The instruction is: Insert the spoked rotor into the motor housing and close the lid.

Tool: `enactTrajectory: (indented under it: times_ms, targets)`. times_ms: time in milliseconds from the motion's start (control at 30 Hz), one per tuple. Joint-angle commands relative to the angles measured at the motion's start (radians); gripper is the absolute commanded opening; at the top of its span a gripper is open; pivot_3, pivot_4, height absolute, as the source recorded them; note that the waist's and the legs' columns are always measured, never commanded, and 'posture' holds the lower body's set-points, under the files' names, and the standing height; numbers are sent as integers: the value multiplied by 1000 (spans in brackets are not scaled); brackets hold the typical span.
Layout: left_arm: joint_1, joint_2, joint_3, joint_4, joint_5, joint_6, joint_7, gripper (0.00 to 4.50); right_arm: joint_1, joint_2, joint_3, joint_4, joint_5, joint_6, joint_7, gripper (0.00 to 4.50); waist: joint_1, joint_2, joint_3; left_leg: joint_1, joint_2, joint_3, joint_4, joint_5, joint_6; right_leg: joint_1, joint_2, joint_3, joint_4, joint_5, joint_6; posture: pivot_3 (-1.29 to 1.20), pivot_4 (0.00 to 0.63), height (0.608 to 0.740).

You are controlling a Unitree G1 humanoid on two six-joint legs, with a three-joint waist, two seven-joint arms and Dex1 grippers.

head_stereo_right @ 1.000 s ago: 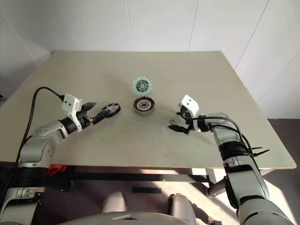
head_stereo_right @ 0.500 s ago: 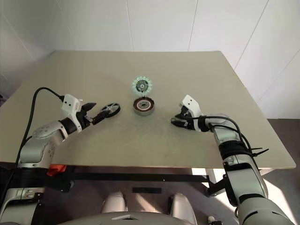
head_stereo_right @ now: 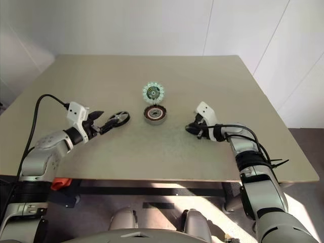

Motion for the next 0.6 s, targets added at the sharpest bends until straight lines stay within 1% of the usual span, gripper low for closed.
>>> enactTrajectory:
  times_ms: [33, 300, 433, 567, 600]
  targets:
    - [-8, 11, 19, -19, 1, -16, 4, 4451, -72, -1, -36, 22, 2, -32, -53, 650, 0, 0, 0, 0, 0, 0, 0, 0, 0, 0, 0, 0, 0, 0, 0, 0, 0, 740]
    - [-10, 9, 15, -21, 3, -14, 9, 4451, -176, -9, -31, 241, -49, -131, -159, 650, 1, 0, 0, -1, 0, 0, 0, 0, 0, -1, 0, 0, -1, 0, 0, 0, 0, 740]
    - [-8, 10, 17, -23, 3, -13, 12, 4451, -196, -9, -32, 289, -57, -126, -161, 650, 0, 0, 0, -2, 0, 0, 0, 0, 1, -1, 0, -1, -1, 0, 0, 0, 0, 740]
    - [-10, 11, 16, -21, 3, -14, 14, 4451, -211, -9, -38, 325, -67, -114, -196, 650, 0, 0, 0, -2, 0, 0, 0, 0, 0, -1, 0, -1, 0, 0, 0, 0, 0, 740]
    - [-11, 11, 16, -19, 4, -15, 14, 4451, -214, -9, -39, 329, -65, -111, -182, 650, 0, 0, 0, -2, 0, 0, 0, 0, 0, -1, 0, -1, 0, 0, 0, 0, 0, 740]
